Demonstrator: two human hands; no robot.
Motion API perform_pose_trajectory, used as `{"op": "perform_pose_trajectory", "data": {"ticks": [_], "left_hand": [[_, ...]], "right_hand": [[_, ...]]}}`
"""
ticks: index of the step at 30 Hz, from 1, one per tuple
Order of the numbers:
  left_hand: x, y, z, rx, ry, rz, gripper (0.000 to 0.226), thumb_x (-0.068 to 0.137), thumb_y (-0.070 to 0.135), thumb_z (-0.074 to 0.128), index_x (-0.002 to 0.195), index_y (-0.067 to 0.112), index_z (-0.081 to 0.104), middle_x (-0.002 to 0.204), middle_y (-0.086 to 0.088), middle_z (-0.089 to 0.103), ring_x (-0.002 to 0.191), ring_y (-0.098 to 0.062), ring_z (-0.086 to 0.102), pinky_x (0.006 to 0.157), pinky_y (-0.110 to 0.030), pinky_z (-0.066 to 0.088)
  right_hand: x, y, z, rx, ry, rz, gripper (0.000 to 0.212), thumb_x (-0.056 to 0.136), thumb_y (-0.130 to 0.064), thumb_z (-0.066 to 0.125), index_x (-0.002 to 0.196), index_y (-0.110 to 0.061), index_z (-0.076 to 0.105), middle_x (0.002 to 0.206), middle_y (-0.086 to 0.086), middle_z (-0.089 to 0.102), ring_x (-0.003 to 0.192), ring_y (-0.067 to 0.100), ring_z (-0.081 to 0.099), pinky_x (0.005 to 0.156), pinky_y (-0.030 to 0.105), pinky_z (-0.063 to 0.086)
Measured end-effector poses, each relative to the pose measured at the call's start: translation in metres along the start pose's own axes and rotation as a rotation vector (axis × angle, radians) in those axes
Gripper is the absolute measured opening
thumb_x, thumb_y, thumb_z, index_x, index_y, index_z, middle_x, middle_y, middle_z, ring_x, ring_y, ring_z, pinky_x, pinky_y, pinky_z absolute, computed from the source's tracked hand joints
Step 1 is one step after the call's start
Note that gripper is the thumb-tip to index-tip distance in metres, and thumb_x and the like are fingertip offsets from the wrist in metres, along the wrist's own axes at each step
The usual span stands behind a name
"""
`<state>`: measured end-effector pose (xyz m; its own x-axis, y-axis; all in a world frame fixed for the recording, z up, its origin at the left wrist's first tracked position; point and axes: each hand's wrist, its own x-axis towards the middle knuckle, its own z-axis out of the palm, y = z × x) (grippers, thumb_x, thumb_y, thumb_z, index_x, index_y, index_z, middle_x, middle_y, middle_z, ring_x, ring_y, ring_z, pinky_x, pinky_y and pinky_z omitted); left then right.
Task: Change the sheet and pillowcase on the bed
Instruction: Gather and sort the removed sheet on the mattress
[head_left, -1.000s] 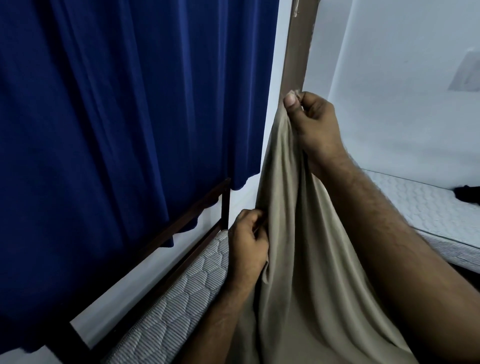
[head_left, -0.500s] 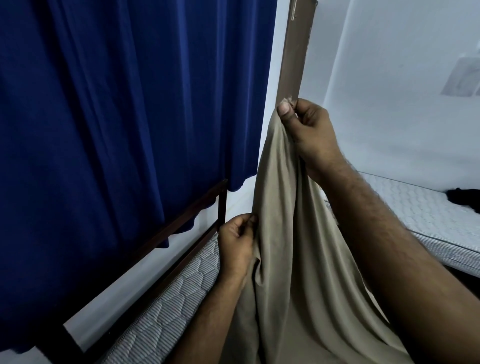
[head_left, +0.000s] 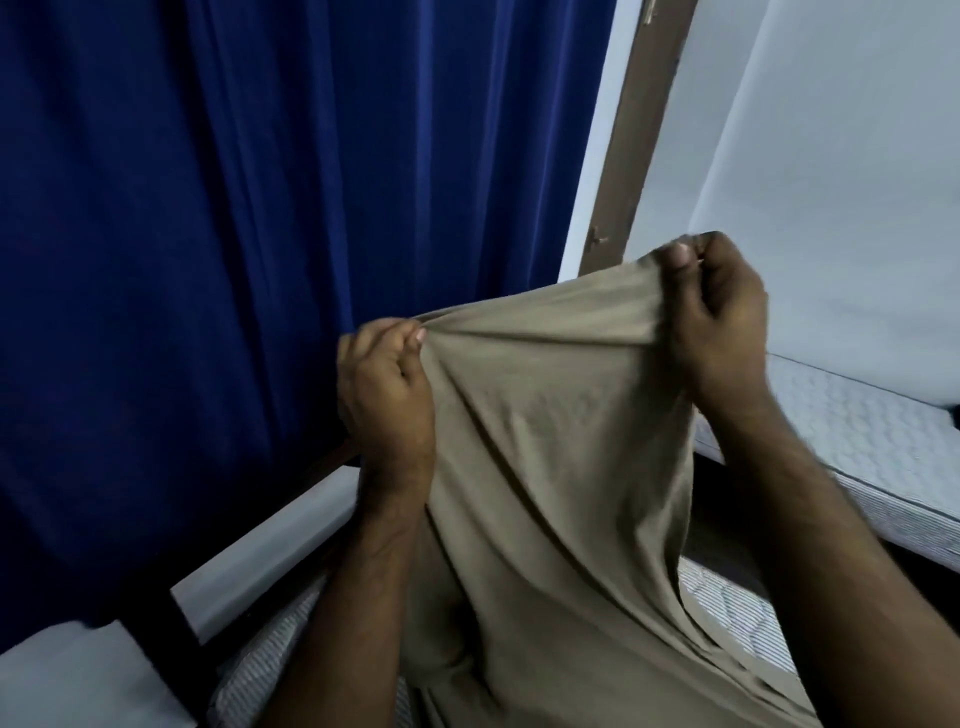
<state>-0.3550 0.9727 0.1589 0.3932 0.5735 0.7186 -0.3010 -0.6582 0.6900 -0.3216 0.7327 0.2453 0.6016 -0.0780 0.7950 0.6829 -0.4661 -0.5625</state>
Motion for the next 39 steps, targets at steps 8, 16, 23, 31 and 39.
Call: {"op": "perform_pose_trajectory", "data": {"ticks": [8,16,23,31,39], "left_hand": [[-0.01,-0.014,-0.002,-0.152,-0.105,-0.198,0.01,0.093,0.019,0.069,0.1,0.016,0.077,0.094,0.011,0.072,0.091,-0.008,0.066,0.085,-0.034,0.057],[-0.018,-0.018,-0.005,-0.154,-0.238,-0.304,0.01,0.091,0.019,0.073,0.098,0.014,0.078,0.086,0.014,0.072,0.083,0.002,0.068,0.079,-0.013,0.055],[-0.017,-0.013,-0.007,-0.174,-0.138,-0.24,0.013,0.091,0.013,0.073,0.099,0.015,0.063,0.078,0.016,0.064,0.075,0.007,0.062,0.068,-0.008,0.049],[-0.027,0.0,0.002,-0.212,-0.289,0.03,0.016,0.093,0.01,0.066,0.102,0.014,0.079,0.096,0.009,0.074,0.096,-0.01,0.067,0.089,-0.028,0.053],[-0.032,0.028,0.003,-0.257,-0.358,0.165,0.017,0.095,0.009,0.062,0.103,0.009,0.077,0.094,0.004,0.073,0.092,-0.011,0.068,0.083,-0.035,0.056]], "right_hand": [[-0.02,-0.009,-0.006,0.597,-0.571,0.263,0.053,0.098,-0.044,0.058,0.084,0.005,0.046,0.079,0.021,0.044,0.07,0.028,0.038,0.059,0.031,0.034],[-0.016,-0.026,-0.003,0.702,-0.467,0.334,0.029,0.101,-0.035,0.049,0.081,-0.013,0.051,0.071,0.004,0.056,0.06,0.012,0.052,0.057,0.024,0.048],[-0.029,-0.013,0.008,0.958,-0.595,0.492,0.026,0.099,-0.032,0.052,0.091,-0.008,0.056,0.091,0.019,0.064,0.078,0.024,0.062,0.077,0.037,0.052],[-0.04,-0.014,0.02,0.541,-0.719,0.364,0.033,0.104,-0.028,0.05,0.097,0.004,0.053,0.062,-0.006,0.053,0.052,0.011,0.042,0.052,0.022,0.038],[-0.059,-0.022,0.026,-0.05,-0.87,0.105,0.068,0.073,-0.07,0.072,0.118,-0.025,0.047,0.086,-0.018,0.06,0.076,0.0,0.058,0.071,0.023,0.049]]}}
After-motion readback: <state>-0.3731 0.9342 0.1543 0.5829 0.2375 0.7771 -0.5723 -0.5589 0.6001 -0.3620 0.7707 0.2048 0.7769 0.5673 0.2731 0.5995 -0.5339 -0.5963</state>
